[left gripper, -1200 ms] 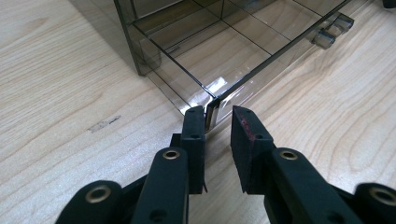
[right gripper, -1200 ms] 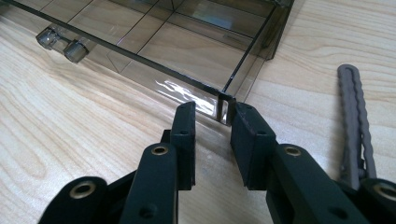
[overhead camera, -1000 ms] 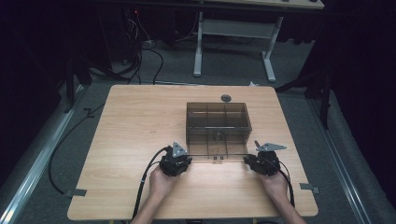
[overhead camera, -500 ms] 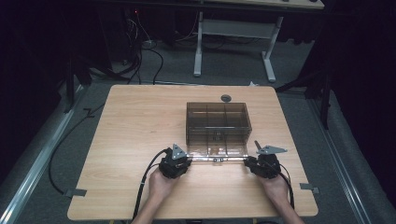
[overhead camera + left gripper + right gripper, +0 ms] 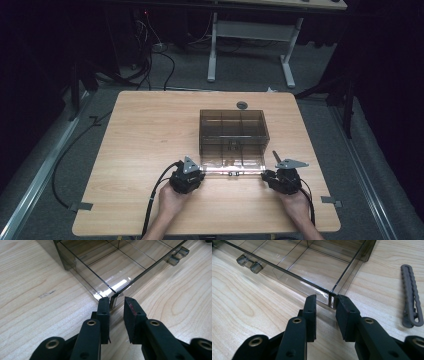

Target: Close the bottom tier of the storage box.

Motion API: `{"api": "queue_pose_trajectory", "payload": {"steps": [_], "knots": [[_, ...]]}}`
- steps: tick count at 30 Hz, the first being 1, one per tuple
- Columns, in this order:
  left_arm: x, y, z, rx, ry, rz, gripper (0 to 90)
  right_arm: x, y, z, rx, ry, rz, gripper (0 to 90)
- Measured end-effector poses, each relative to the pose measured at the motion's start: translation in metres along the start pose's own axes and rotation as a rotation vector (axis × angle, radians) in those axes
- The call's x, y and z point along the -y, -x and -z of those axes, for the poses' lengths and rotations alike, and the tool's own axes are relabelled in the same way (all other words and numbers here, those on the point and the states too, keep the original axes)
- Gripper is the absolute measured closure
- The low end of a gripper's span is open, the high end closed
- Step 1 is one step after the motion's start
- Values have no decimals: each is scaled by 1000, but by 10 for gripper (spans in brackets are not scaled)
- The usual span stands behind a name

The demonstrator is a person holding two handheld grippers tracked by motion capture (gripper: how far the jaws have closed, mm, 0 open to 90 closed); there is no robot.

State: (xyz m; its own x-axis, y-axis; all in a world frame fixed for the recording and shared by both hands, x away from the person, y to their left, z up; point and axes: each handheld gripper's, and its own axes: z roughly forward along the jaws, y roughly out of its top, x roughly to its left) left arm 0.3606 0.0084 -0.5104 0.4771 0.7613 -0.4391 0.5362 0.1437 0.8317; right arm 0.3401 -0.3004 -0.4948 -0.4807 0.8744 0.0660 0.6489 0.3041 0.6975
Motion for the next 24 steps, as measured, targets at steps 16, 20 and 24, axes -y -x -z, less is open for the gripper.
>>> {"api": "queue_pose_trajectory", "payload": {"steps": [16, 20, 24], "knots": [[8, 7, 12, 7, -12, -6, 754, 8, -5, 8, -17, -1, -5, 701], [9, 8, 13, 7, -11, -8, 754, 10, -6, 9, -15, 3, -1, 699], [11, 9, 16, 11, -10, -11, 754, 12, -7, 10, -16, 4, 2, 698]]}}
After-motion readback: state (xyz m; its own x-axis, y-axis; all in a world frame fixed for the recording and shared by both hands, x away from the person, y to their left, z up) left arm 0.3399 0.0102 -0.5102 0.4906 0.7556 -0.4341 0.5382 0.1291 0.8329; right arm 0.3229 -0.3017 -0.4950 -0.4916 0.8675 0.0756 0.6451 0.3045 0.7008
